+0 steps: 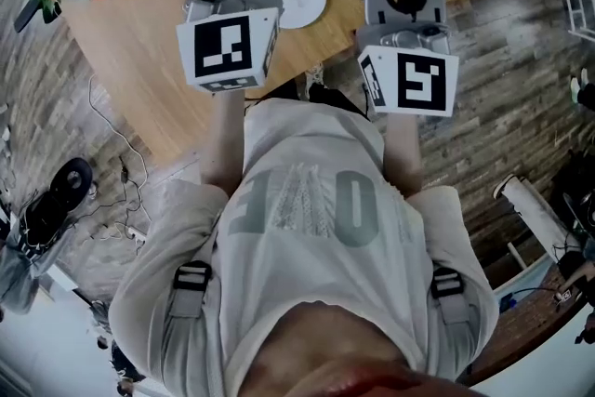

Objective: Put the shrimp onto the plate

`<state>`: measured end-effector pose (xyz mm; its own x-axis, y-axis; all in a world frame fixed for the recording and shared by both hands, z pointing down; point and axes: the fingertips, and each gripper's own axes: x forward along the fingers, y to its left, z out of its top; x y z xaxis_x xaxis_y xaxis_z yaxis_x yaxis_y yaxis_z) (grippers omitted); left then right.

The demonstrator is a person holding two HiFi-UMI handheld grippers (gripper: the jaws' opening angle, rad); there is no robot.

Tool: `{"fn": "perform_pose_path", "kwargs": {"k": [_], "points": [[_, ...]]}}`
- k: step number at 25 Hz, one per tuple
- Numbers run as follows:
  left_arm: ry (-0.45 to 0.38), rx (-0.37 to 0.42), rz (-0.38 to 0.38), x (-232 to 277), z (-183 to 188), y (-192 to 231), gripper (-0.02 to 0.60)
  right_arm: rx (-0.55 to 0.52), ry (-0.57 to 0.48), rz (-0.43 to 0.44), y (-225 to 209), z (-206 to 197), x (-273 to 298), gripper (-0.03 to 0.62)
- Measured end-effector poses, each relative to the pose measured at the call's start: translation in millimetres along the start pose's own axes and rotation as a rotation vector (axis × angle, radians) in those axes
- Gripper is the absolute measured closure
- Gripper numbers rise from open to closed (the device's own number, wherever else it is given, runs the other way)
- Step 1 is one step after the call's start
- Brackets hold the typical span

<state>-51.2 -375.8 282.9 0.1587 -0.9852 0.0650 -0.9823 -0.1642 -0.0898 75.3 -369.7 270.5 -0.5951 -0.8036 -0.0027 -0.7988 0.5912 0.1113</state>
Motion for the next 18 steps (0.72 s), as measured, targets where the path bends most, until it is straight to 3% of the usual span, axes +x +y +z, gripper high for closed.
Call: {"fn": "perform_pose_path", "kwargs": {"k": [4, 7, 18], "points": [[-0.204, -0.015, 0.028, -32, 60, 15, 0.572, 0.060, -0.074, 0.044, 9, 21, 7, 0.574], [-0.280, 0.000, 0.063, -53, 85, 24, 0.572, 0.086, -0.109, 0.083, 16, 34, 9, 0.574], [-0.306, 0.016, 0.123, -70, 86, 49, 0.572, 0.066, -0.097, 0.135, 42, 34, 26, 0.576]]}}
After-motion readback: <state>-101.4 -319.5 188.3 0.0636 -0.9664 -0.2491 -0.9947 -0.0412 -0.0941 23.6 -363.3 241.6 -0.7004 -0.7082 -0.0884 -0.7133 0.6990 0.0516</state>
